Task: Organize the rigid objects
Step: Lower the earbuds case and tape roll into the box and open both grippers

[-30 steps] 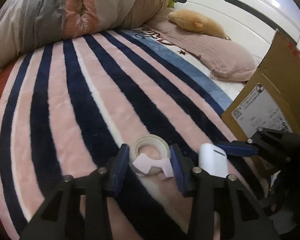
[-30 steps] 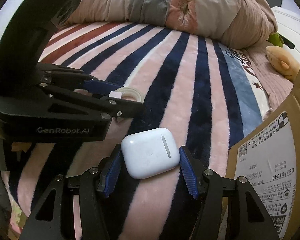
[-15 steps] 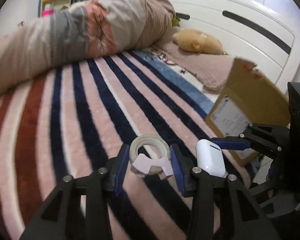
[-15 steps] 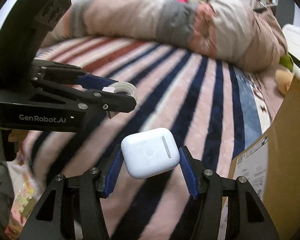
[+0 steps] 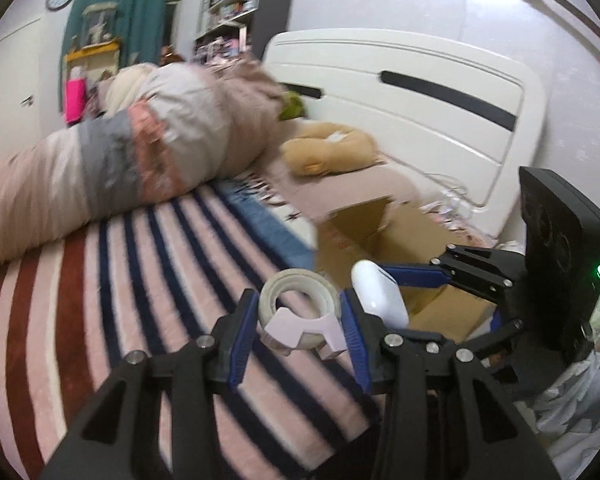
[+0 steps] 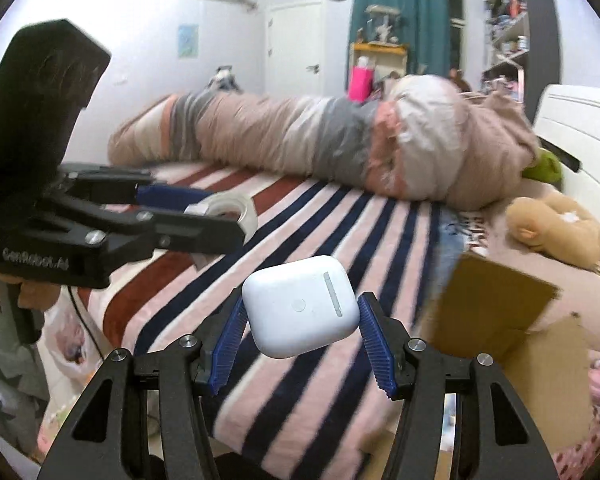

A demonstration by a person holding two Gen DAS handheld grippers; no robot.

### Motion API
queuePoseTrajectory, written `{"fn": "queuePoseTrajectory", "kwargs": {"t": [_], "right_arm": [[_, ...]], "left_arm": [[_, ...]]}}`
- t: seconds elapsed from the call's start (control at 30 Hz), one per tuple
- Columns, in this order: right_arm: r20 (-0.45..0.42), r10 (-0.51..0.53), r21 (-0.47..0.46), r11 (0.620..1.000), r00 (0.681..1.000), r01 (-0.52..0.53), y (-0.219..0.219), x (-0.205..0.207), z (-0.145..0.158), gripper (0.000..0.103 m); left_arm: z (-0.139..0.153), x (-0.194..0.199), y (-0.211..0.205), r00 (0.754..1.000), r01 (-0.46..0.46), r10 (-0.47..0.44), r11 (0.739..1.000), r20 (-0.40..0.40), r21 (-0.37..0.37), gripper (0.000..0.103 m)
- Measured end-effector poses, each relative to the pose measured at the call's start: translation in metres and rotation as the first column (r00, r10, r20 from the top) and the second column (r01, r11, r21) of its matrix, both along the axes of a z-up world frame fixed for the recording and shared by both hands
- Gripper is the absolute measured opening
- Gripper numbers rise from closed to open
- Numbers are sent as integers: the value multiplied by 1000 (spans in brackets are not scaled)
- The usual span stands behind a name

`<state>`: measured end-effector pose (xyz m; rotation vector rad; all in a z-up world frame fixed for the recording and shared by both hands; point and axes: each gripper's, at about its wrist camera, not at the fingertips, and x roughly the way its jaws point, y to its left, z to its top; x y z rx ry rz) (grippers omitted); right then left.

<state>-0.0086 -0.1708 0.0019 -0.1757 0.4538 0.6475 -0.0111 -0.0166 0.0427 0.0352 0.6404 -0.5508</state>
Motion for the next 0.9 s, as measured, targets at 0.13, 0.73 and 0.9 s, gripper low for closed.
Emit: {"fn": "queuePoseTrajectory", "kwargs": {"t": [0.13, 0.73, 0.9], "right_arm": [[8, -75, 48, 996, 997, 74, -53, 1, 10, 52], [-104, -181, -131, 977, 978, 167, -138, 66, -58, 53], [-95, -183, -124, 977, 978, 171, -145, 66, -61, 54]], "left_arm": [[10, 6, -47, 998, 69, -70, 998, 7, 8, 39], [-35, 80, -160, 979, 169, -151, 977, -139, 130, 39], [-42, 84, -170, 975, 181, -157, 973, -157, 147, 39]]}}
